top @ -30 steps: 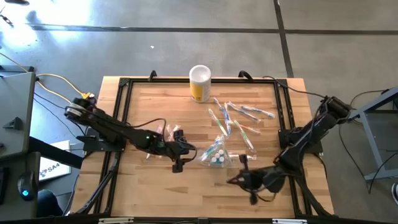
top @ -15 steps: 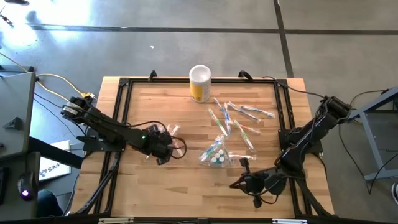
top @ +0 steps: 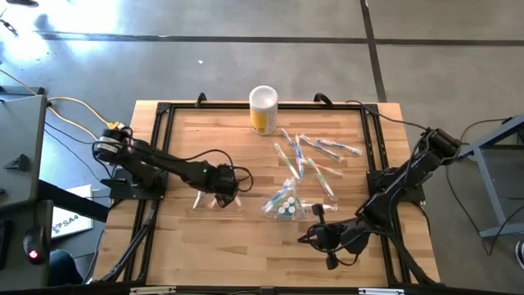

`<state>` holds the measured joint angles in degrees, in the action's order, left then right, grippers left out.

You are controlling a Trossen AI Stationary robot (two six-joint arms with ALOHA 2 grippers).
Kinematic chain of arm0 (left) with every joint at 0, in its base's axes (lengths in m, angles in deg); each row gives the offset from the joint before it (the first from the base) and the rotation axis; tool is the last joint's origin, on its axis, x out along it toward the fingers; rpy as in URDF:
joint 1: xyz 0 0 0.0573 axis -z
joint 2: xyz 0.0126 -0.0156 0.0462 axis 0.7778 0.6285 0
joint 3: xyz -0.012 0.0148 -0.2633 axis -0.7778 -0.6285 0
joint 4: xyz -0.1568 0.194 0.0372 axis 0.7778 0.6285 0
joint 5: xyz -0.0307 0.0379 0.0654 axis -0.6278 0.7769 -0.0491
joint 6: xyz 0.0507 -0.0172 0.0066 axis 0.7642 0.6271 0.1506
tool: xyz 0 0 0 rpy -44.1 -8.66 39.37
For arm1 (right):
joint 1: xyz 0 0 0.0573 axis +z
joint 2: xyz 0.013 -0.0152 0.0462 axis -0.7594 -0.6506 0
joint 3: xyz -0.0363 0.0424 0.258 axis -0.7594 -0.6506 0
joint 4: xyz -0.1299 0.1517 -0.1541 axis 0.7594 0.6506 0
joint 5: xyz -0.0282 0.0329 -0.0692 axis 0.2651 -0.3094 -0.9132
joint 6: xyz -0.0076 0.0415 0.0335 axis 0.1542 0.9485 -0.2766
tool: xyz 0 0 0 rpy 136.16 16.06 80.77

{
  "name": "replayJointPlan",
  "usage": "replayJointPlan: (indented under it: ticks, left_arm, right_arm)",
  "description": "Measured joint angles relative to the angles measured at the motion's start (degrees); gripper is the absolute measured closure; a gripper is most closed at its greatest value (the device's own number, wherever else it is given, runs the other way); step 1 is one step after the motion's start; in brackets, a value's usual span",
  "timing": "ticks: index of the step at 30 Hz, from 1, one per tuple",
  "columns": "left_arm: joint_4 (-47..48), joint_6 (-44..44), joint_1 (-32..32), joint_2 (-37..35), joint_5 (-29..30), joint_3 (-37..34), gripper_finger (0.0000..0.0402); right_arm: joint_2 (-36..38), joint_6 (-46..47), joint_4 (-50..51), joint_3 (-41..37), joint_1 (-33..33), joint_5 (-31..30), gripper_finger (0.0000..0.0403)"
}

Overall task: Pick & Place toothbrushing station
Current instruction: Put the orange toothbrush in the transparent organizer

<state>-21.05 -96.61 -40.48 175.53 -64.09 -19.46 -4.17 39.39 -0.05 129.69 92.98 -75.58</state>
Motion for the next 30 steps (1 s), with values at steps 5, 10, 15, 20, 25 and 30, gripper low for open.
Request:
replayJointPlan:
  ticks: [5, 10, 15, 20, 25, 30]
  left_arm:
    - [-4.3, 2.6, -0.6, 3.5, -3.2, 0.0, 0.0153]
    - [-6.1, 2.4, -0.4, 6.8, -4.2, 0.3, 0.0153]
    - [-4.7, 5.5, -0.4, 11.1, -3.2, 0.4, 0.0156]
    - [-3.9, 5.2, 0.0, 11.9, -3.3, 0.5, 0.0218]
    - [-2.7, 6.1, 2.2, 9.6, 1.0, 0.3, 0.0361]
    - [2.5, 4.3, 3.6, 5.6, 5.7, -0.2, 0.0374]
  right_arm:
    - [0.0, 0.0, 0.1, 0.0, 0.0, 0.0, 0.0400]
    - [0.0, 0.0, 0.4, 0.0, -0.2, 0.0, 0.0399]
    - [0.0, 0.1, 0.4, 0.0, -0.2, 0.0, 0.0399]
    - [0.0, 3.0, 0.5, 0.0, -0.2, 0.0, 0.0399]
    - [0.0, 3.2, 1.1, 0.0, -0.2, 0.0, 0.0399]
    - [0.0, 3.1, 1.2, 0.0, -0.3, 0.0, 0.0399]
